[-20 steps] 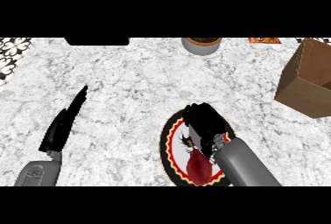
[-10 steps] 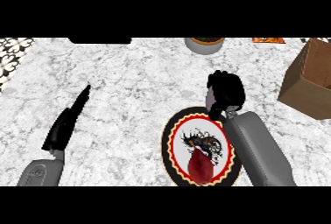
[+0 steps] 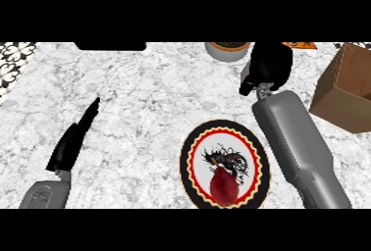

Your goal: Pick the eggplant from the plate and place it in the cardboard box

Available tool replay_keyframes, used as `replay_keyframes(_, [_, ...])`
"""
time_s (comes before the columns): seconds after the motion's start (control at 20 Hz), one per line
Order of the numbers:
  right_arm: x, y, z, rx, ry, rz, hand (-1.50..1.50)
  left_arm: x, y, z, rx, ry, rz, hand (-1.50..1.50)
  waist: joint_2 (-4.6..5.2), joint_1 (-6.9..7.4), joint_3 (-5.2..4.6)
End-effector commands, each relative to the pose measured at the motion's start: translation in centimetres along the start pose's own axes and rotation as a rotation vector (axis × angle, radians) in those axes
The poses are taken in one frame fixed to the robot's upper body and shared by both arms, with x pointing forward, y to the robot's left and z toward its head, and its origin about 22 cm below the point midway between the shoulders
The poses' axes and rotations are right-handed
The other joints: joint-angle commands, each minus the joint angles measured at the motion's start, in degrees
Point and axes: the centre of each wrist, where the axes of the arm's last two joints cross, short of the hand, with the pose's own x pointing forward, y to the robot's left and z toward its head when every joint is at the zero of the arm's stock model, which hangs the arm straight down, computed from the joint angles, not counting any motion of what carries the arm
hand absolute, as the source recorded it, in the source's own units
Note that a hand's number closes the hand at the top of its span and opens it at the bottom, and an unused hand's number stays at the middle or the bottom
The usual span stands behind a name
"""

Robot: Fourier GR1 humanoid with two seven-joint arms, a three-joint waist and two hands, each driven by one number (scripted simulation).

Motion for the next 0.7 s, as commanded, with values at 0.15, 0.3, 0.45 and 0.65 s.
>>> replay_keyframes(0.15, [-3.0, -5.3, -0.5, -0.136, 0.189, 0.002, 1.5, 0.6, 0.2, -0.4, 0.014, 0.013, 0.007, 0.0, -0.37, -1.25, 0.01])
replay_keyframes(0.3, [-4.6, -8.5, -2.5, -0.17, 0.268, 0.009, 1.5, 0.6, -1.0, -0.4, 0.006, 0.014, -0.002, 0.0, -0.16, -0.71, 0.02])
replay_keyframes(0.45, [-7.0, -9.5, -1.4, -0.201, 0.319, -0.051, 1.5, 0.5, -1.2, -0.8, 0.025, 0.008, -0.01, 0.0, -0.25, -1.15, 0.03])
replay_keyframes(0.65, [-10.4, -12.0, -2.4, -0.232, 0.367, -0.051, 1.5, -0.5, 1.3, -0.7, 0.007, 0.016, -0.003, 0.0, -0.15, -0.84, 0.01])
